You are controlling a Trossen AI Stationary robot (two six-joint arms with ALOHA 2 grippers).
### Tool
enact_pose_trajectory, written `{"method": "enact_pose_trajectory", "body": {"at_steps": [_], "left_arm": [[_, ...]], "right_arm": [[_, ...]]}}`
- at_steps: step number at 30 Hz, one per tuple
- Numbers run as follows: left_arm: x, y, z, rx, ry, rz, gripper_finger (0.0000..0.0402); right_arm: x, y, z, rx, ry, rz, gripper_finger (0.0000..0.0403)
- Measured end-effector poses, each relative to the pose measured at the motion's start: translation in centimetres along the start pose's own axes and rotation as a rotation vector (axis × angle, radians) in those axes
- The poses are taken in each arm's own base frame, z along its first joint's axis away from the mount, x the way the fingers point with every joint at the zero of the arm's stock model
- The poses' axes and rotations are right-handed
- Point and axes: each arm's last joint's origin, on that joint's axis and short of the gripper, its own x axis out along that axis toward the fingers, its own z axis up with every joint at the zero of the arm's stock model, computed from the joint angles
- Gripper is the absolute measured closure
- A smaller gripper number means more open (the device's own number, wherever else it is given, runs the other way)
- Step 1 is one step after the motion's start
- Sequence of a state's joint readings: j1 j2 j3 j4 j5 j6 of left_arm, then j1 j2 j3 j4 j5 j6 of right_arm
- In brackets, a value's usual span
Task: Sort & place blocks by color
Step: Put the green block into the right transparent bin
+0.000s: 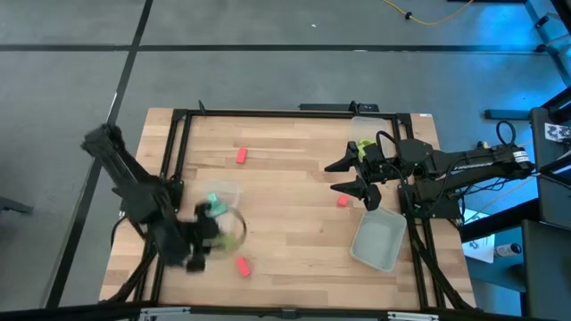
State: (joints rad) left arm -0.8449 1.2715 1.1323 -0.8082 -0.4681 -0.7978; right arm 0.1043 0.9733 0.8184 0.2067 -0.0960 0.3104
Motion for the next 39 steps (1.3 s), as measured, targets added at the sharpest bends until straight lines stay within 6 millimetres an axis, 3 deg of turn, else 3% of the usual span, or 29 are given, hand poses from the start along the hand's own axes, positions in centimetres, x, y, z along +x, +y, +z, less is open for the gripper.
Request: {"method": "enact_pose_trajectory", "body": {"at_steps": [3,7,13,19,24,29,39], "left_arm": [[-2.0,3.3,1.9,0.007,-0.135,0.115,0.0288],[-1.7,8.0,4.0,0.093,-0.113,0.317,0.0288],[1.9,14.0,8.1,0.227,-0.062,0.381,0.0288],[6.3,18.2,11.0,0.257,-0.118,0.376,0.0288],[9.3,19.8,11.2,0.226,-0.071,0.365,0.0288],[10.8,20.0,11.2,0.201,-0.071,0.346,0.0288],[13.4,20.4,11.6,0.205,-0.104,0.352,0.0288]], "right_arm": [[0.0,-0.1,0.0,0.042,-0.017,-0.048,0.0136],[0.2,-0.7,-0.1,0.227,-0.067,-0.190,0.0136],[2.0,-2.5,-1.6,0.580,-0.107,-0.346,0.0136],[4.5,-5.9,-5.0,0.802,0.030,-0.449,0.0136],[5.7,-9.0,-6.8,0.826,0.123,-0.476,0.0136],[5.8,-11.0,-7.4,0.836,0.138,-0.511,0.0136],[6.7,-12.7,-9.4,0.889,0.211,-0.509,0.0136]]}}
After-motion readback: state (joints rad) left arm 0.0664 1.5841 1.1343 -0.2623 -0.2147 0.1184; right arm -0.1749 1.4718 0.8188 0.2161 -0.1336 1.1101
